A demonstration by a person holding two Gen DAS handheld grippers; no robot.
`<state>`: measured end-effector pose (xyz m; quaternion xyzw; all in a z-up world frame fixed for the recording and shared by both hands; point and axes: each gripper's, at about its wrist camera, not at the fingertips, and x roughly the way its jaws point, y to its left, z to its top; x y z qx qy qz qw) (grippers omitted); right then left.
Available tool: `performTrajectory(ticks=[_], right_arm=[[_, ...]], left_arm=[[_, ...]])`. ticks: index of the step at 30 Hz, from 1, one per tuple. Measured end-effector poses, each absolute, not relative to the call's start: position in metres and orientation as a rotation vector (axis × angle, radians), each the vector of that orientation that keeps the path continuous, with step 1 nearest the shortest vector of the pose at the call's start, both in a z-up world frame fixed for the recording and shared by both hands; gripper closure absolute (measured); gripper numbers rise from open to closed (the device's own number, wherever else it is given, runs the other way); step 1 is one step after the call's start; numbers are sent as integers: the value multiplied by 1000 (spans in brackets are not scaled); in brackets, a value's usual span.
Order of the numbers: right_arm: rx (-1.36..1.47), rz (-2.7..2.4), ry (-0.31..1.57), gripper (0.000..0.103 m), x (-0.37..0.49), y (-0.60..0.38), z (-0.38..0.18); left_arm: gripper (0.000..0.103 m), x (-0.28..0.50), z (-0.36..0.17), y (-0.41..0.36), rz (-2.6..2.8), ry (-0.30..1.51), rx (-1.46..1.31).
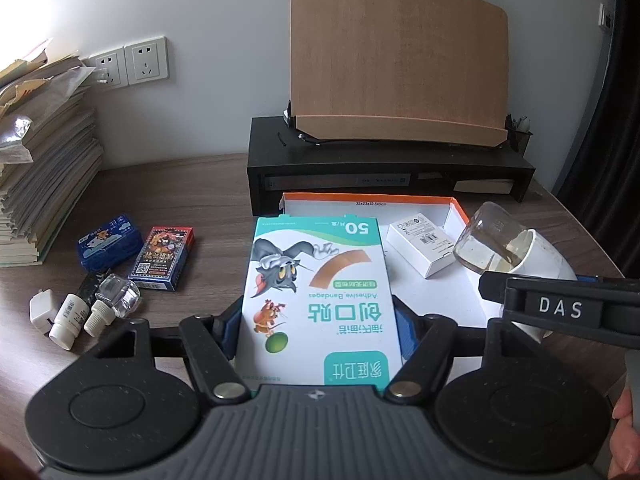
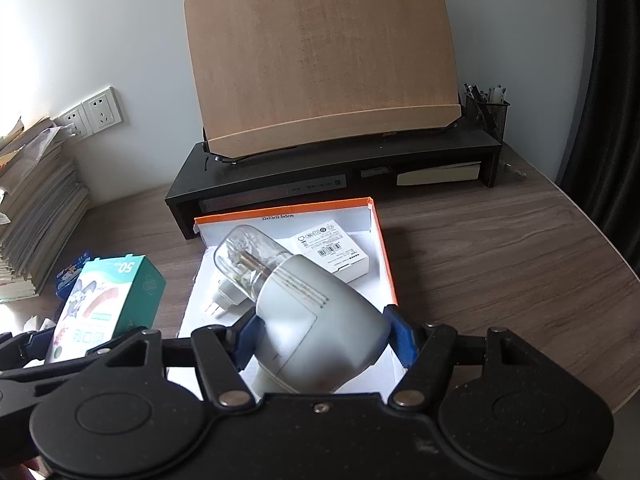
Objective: Organize rigid objects
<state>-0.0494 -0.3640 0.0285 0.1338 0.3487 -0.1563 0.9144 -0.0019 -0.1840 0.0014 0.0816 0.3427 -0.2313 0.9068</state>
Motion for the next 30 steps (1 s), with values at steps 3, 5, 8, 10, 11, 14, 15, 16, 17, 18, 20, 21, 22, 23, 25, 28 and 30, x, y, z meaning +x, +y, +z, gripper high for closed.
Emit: performTrajectory(ticks=[3, 5, 8, 10, 11, 14, 15, 16, 17, 18, 20, 21, 22, 23, 25, 28, 30], right_arm=[[276, -325, 725, 24, -48, -366, 26], [277, -330, 729, 24, -47, -366, 25], [279, -332, 735, 24, -45, -368, 23], [280, -334, 738, 24, -44, -369, 22], [279, -335, 740, 24, -43, -369, 21], [278, -336, 744, 24, -41, -371, 19], [278, -338, 746, 24, -40, -372, 19], [279, -339, 747, 24, -39, -372, 18], [279, -338, 748, 24, -38, -373, 18], [279, -339, 749, 24, -37, -373, 18], [278, -340, 750, 24, -36, -374, 17], [279, -339, 751, 24, -35, -375, 16], [278, -340, 752, 24, -34, -374, 16], [277, -340, 754, 24, -34, -374, 16], [277, -340, 755, 24, -32, -375, 15], [277, -343, 758, 24, -31, -375, 14], [276, -344, 761, 24, -30, -376, 13]], left_arm=[[31, 0, -3, -186, -486, 723, 166], [31, 1, -5, -187, -487, 729, 167], [31, 3, -7, -189, -489, 733, 170], [31, 5, -8, -191, -489, 734, 173], [31, 5, -8, -192, -488, 736, 172], [31, 7, -10, -193, -486, 742, 174], [31, 8, -10, -194, -484, 742, 173], [31, 9, -11, -194, -483, 743, 172], [31, 10, -11, -195, -482, 745, 171], [31, 10, -11, -196, -482, 746, 170], [31, 11, -12, -197, -478, 750, 171], [31, 11, -12, -198, -476, 751, 172], [31, 11, -13, -199, -475, 751, 173], [31, 12, -13, -200, -476, 752, 175], [31, 12, -14, -201, -473, 755, 175], [31, 13, -14, -202, -469, 757, 175], [31, 14, -16, -203, -462, 761, 174]])
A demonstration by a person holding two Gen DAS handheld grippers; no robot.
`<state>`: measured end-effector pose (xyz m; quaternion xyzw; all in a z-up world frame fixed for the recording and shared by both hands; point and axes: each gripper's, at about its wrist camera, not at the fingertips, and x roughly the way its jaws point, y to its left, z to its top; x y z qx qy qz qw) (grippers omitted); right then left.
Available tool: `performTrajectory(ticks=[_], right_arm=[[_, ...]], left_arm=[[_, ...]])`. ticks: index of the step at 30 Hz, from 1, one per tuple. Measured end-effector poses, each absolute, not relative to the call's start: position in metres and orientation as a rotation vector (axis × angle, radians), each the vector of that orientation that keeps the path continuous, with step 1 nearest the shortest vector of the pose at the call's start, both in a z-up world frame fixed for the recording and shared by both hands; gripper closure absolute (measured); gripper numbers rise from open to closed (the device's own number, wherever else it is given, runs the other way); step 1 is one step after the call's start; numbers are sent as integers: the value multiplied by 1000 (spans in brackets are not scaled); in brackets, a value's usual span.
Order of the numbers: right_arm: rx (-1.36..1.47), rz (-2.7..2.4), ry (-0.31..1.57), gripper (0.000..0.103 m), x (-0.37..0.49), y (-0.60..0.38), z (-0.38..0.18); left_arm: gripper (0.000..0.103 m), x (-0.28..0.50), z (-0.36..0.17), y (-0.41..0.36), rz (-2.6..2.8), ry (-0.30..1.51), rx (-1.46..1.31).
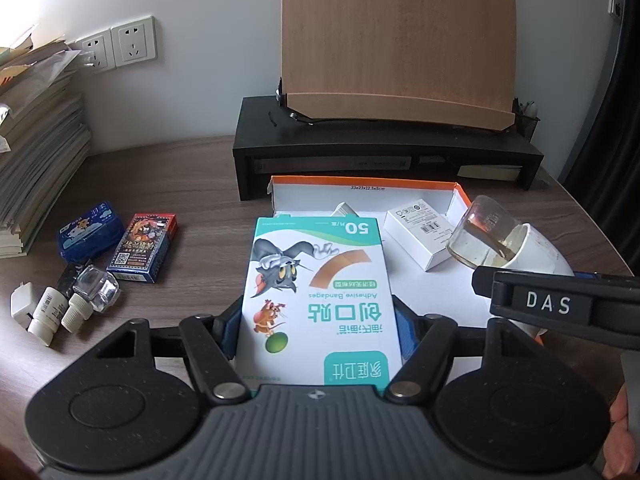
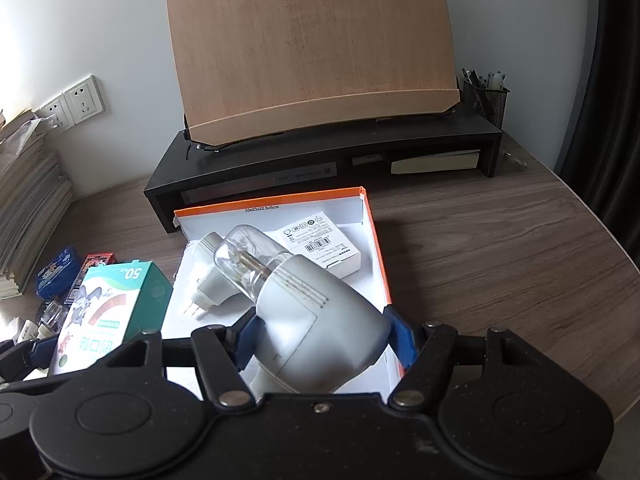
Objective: Organize rigid objects
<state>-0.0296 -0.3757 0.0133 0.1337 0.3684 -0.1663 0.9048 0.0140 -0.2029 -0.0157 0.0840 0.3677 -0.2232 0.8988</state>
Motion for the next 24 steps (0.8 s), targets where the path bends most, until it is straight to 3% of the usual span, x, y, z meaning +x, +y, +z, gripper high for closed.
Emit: performTrajectory(ticks=[24], right_arm=[[256, -340, 793, 24, -18, -372, 7]], left_arm=[[31, 23, -23, -201, -448, 789, 159]])
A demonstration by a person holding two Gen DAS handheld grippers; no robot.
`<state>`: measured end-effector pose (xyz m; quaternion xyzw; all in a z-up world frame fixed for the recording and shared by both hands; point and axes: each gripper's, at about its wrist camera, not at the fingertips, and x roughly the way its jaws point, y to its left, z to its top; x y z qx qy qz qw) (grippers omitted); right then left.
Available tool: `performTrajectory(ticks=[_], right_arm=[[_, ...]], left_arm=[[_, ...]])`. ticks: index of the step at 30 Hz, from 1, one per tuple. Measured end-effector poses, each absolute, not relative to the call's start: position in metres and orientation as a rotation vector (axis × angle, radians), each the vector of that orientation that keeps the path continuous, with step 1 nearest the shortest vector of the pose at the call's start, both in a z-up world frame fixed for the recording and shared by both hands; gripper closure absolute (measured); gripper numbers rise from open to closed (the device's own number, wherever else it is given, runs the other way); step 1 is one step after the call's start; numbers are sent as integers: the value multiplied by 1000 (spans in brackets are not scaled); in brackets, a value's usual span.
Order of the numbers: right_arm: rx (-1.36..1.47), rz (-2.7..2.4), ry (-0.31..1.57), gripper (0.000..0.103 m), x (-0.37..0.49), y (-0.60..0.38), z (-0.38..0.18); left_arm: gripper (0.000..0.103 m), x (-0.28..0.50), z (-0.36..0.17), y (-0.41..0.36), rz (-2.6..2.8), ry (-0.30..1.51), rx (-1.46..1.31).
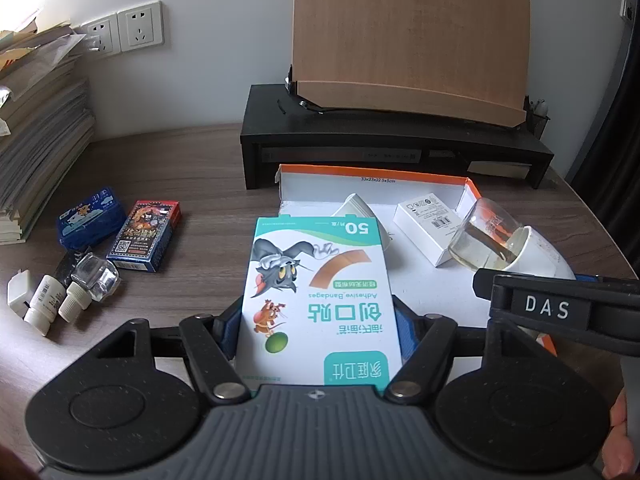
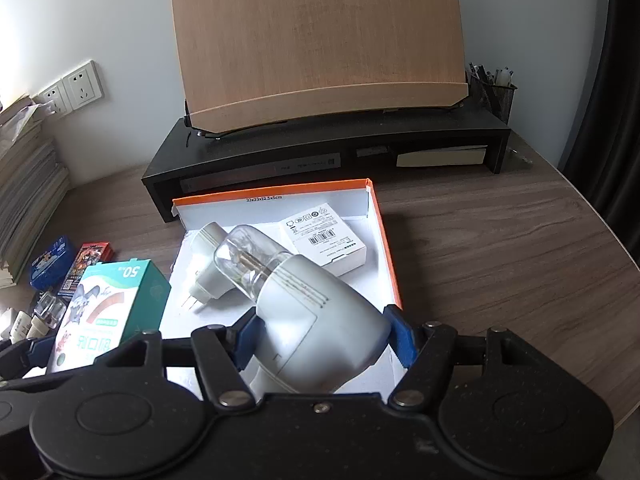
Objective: Organize rigid objects
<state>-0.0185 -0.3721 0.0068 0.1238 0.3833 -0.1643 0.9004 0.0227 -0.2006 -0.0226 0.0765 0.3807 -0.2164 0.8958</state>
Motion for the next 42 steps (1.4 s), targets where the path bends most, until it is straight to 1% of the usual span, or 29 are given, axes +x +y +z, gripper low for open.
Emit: performTrajectory(ticks=[42], right_arm=[[245, -325, 829, 24, -19, -365, -2]], left_arm=[[31, 21, -28, -193, -452, 814, 148]])
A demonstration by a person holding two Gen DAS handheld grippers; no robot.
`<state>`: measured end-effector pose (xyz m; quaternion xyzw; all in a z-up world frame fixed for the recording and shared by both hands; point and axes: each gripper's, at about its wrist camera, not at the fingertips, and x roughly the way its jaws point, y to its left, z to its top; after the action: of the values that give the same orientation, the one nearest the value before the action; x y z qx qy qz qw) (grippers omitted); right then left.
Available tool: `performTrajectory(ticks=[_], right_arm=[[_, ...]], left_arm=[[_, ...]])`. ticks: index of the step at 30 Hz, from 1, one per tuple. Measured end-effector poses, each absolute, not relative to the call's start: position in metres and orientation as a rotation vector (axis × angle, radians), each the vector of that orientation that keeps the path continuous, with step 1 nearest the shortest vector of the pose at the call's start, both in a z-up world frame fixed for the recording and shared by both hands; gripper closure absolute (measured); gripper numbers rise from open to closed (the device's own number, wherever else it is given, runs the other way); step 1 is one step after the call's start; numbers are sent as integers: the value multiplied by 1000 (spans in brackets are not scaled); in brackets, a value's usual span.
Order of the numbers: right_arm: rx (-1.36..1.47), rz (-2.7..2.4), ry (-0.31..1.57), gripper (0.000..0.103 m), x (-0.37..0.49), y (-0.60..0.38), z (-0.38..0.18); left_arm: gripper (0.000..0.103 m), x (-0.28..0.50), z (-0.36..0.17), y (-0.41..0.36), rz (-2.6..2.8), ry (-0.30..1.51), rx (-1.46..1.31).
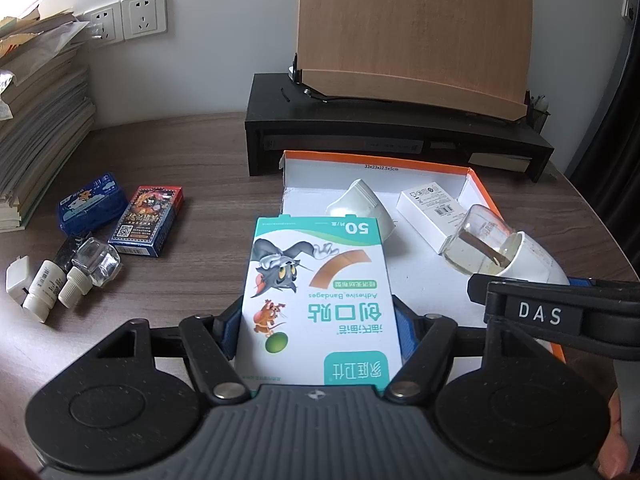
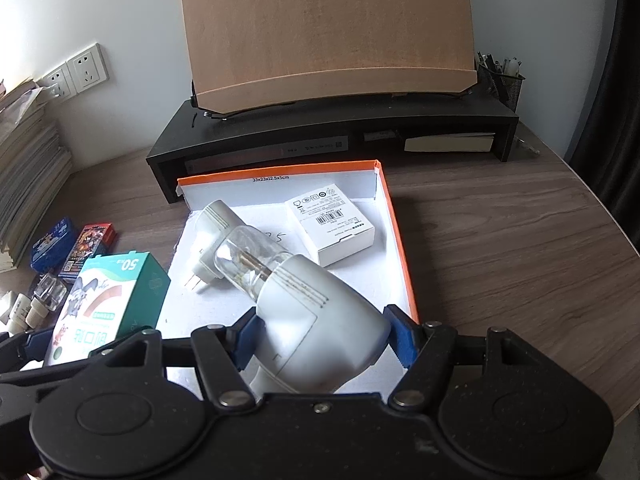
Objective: Organize rigid objects
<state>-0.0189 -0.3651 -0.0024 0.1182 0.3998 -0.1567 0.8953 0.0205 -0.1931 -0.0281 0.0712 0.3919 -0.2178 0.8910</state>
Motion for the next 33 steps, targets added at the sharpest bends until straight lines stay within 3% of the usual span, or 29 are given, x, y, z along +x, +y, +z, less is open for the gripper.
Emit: performTrajectory(ticks=[33], right_arm=[[228, -338, 865, 24, -7, -370, -14]], left_arm=[[31, 29, -37, -201, -469, 832, 160]])
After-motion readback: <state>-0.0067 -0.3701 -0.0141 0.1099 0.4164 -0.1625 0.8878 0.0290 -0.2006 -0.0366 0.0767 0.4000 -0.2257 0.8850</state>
